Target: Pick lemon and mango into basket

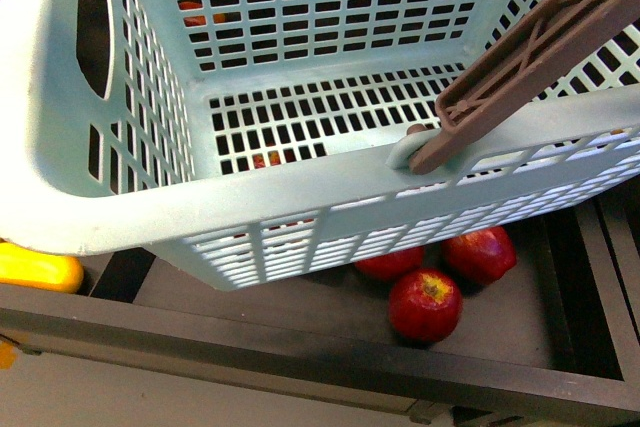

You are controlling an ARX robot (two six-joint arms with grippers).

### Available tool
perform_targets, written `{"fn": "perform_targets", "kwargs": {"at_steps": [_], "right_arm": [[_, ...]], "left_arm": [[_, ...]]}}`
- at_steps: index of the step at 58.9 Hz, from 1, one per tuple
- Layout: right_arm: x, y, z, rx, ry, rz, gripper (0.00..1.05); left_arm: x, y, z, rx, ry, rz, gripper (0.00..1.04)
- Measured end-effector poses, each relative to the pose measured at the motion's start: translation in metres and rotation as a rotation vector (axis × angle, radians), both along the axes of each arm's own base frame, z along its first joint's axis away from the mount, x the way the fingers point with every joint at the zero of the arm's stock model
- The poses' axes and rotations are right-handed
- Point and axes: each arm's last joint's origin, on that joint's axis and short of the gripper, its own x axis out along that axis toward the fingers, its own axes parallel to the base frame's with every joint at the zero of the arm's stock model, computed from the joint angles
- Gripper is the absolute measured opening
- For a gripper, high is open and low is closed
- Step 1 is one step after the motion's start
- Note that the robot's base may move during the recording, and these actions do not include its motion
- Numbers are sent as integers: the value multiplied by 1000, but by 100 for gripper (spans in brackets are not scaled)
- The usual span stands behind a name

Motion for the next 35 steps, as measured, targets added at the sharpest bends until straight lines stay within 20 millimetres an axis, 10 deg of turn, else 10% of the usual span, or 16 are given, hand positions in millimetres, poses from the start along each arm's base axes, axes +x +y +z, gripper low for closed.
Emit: {"fn": "perform_targets", "kwargs": {"at_steps": [35], "right_arm": [[26, -4, -30, 43, 26, -12, 96]], "left_arm": [[0, 0, 0, 1, -1, 1, 5]]}}
